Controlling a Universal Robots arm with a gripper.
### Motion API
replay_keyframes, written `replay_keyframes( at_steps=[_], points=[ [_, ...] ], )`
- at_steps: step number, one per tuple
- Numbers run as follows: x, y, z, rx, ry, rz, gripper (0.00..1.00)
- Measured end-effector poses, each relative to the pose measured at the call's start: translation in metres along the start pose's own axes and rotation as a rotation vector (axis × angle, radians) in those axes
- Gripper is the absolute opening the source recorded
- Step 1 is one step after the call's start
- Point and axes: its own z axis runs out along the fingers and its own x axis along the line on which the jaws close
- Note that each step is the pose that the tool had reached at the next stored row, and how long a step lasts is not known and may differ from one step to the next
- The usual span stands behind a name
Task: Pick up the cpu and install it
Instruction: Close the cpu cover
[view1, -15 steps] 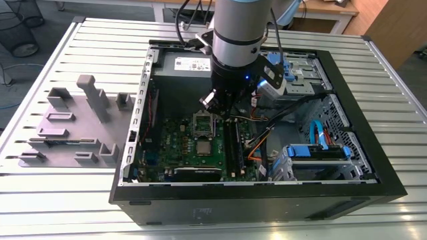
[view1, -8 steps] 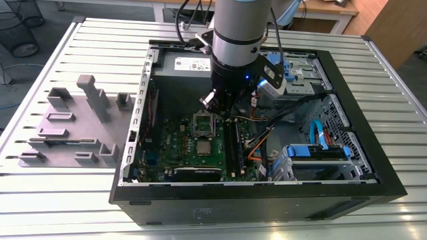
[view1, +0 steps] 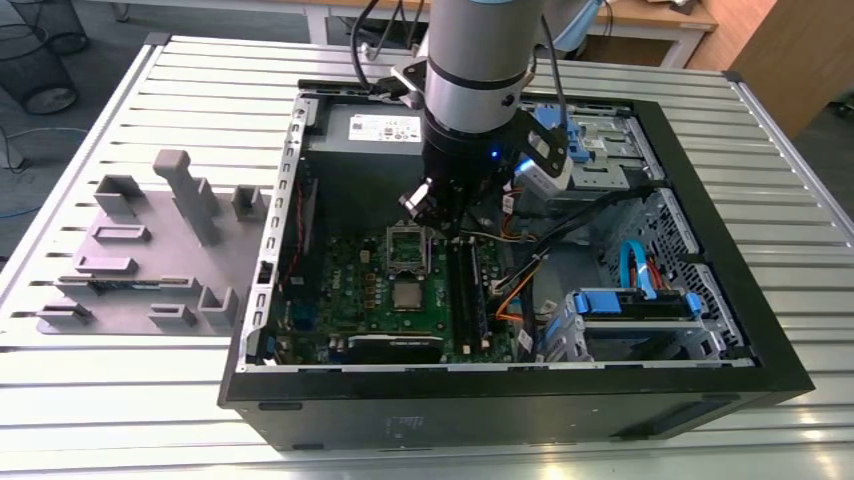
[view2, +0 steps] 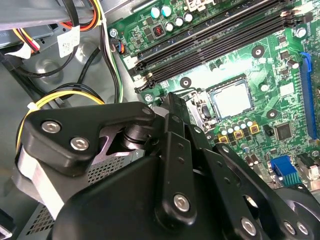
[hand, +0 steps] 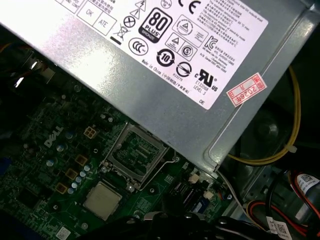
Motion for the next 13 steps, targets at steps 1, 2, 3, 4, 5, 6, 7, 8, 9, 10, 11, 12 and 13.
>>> replay_keyframes(
  at_steps=[1, 2, 3, 4, 5, 6, 7, 8, 9, 10, 11, 12, 13],
  points=[
    [0.0001, 0.0000, 0.0016, 0.0000, 0.0000, 0.000, 0.10],
    [0.0001, 0.0000, 0.0031, -0.0001, -0.0001, 0.000, 0.10],
    [0.0002, 0.0000, 0.0047, -0.0001, 0.0000, 0.000, 0.10],
    [0.0002, 0.0001, 0.0065, -0.0001, -0.0001, 0.000, 0.10],
    [0.0000, 0.0006, 0.0078, -0.0001, -0.0001, 0.000, 0.10],
    [-0.0007, 0.0016, 0.0086, 0.0001, 0.0002, 0.000, 0.10],
    [-0.0017, 0.0030, 0.0092, 0.0000, 0.0000, 0.000, 0.10],
    [-0.0029, 0.0047, 0.0097, -0.0001, -0.0002, 0.000, 0.10],
    [-0.0041, 0.0065, 0.0099, -0.0001, -0.0001, 0.000, 0.10],
    [-0.0051, 0.0080, 0.0104, 0.0000, -0.0001, 0.000, 0.10],
    [-0.0060, 0.0092, 0.0112, 0.0000, -0.0001, 0.000, 0.10],
    [-0.0068, 0.0102, 0.0123, -0.0001, -0.0001, 0.000, 0.10],
    [-0.0075, 0.0108, 0.0139, -0.0002, -0.0004, 0.000, 0.10]
  ],
)
